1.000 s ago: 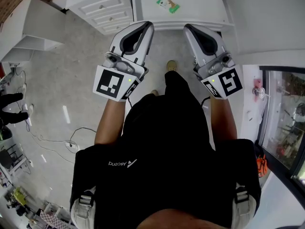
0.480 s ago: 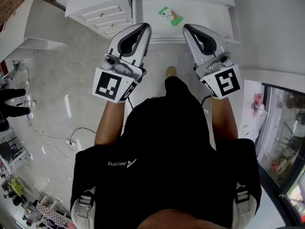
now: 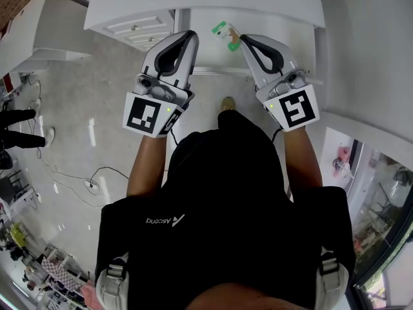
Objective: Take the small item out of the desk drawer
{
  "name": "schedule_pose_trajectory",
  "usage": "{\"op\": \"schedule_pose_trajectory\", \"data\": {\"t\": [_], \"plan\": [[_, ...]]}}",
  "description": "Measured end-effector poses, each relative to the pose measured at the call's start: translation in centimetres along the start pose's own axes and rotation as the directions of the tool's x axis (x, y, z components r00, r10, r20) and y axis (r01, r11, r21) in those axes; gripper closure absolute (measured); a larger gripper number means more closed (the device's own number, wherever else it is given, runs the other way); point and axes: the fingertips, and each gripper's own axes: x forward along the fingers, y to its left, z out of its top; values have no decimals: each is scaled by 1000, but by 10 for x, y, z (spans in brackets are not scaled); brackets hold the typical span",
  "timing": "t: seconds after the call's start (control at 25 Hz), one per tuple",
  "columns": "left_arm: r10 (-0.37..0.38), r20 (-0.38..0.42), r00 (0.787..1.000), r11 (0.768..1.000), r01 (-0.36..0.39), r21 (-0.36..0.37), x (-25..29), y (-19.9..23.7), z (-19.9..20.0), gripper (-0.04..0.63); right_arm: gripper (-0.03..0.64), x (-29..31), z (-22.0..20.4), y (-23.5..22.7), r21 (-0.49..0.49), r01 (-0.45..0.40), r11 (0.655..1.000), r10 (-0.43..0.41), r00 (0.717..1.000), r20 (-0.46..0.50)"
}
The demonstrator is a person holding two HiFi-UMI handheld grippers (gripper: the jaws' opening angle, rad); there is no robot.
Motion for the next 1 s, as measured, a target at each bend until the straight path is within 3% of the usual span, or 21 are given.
{"op": "schedule_pose_trajectory", "data": {"t": [0.28,0.4,0.72,1.0], "plan": [[42,4,999,999,-42,-13,46,13,-11,597,614,24,-27,-37,12,-67,998,68,996,-54],[64,-35,997,998,-65,-9,51,21,-22,597,614,32,-35,-44,9,-85,996,86,993,-78],[76,-46,996,997,-77,-5,68,45,-29,597,609,62,-80,-53,3,-102,995,101,982,-157],[58,-68,996,998,-60,-27,70,64,-40,597,552,88,-129,-52,6,-110,994,106,946,-305]]}}
